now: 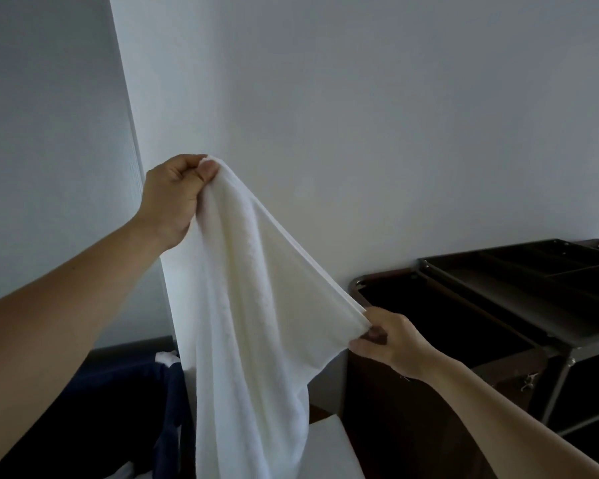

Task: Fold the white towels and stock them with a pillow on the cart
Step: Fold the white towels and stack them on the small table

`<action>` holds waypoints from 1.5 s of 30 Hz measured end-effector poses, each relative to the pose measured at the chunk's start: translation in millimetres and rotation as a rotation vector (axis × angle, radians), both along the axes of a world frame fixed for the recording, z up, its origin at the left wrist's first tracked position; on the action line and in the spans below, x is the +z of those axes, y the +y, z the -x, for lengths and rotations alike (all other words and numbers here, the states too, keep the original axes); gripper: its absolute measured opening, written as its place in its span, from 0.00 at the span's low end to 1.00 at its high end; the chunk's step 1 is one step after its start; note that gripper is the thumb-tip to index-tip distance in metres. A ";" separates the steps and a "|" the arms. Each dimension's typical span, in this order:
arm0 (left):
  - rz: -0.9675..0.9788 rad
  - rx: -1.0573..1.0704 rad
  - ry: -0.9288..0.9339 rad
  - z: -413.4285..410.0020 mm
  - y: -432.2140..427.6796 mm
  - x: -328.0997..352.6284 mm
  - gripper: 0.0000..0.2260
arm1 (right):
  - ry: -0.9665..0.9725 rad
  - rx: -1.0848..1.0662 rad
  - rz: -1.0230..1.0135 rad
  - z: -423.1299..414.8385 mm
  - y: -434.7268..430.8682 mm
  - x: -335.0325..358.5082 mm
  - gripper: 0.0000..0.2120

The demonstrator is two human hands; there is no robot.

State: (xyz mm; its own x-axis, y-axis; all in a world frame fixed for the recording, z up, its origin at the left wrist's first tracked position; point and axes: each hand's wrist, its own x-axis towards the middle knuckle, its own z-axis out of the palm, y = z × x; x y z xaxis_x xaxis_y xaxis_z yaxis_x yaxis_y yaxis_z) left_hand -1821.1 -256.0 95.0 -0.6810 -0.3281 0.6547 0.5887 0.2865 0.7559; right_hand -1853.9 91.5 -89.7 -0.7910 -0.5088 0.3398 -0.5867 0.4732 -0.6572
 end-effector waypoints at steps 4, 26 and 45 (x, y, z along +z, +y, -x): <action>0.107 0.070 -0.029 -3.6 -24.4 -5.3 0.02 | -0.037 0.011 -0.140 2.0 19.6 30.4 0.06; -0.267 0.430 -0.246 -52.3 -110.2 -26.2 0.20 | 0.599 -0.260 0.130 0.2 -78.0 270.9 0.08; 0.163 -0.460 -0.302 -77.3 -79.4 17.8 0.27 | 0.098 -0.244 0.751 9.8 -28.1 241.0 0.05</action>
